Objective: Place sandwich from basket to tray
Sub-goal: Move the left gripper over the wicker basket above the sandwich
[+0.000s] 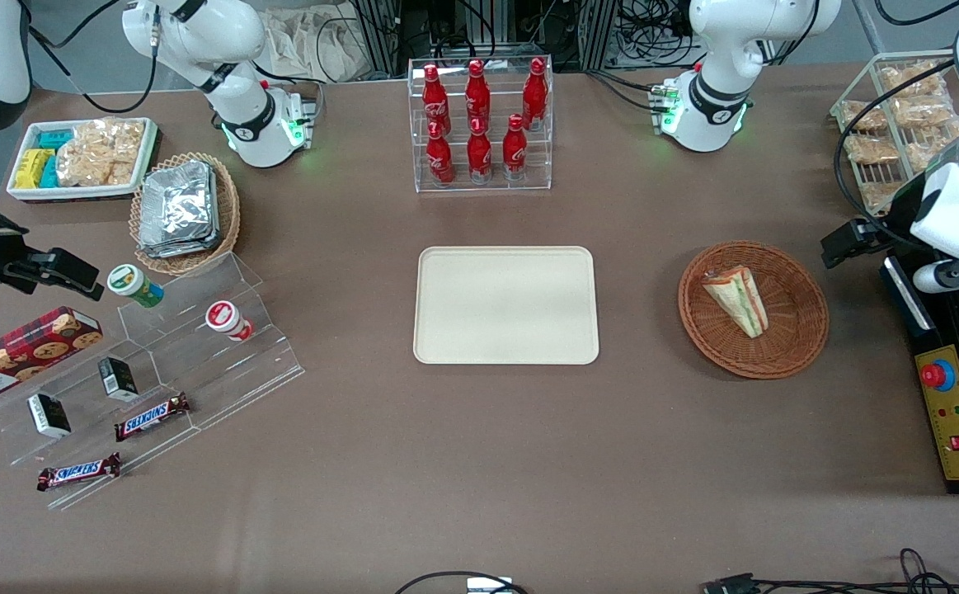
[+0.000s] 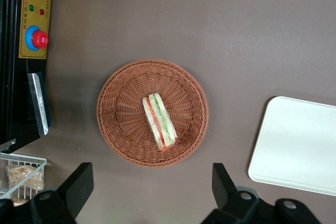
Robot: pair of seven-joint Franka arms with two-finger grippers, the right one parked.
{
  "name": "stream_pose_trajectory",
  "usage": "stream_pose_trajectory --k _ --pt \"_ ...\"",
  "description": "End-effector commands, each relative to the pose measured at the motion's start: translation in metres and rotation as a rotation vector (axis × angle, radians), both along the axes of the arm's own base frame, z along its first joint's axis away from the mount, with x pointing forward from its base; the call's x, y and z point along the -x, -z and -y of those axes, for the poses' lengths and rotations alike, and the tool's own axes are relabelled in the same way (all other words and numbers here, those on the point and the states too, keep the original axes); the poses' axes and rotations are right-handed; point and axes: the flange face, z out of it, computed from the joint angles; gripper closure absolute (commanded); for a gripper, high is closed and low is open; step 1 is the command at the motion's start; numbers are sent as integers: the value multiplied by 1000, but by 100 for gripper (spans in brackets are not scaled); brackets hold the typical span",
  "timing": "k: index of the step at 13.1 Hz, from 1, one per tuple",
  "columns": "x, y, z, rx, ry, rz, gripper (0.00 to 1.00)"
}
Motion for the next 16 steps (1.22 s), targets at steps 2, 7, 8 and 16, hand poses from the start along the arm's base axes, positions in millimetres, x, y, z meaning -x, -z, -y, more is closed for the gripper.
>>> stream_pose_trajectory --k 2,7,8,16 --pt "-8 -4 -4 -10 -15 -5 0" --pt "-13 -1 2 -12 -8 -22 0" --pt "-9 2 1 -15 -6 -51 0" --pt "4 54 -1 -30 -25 -201 0"
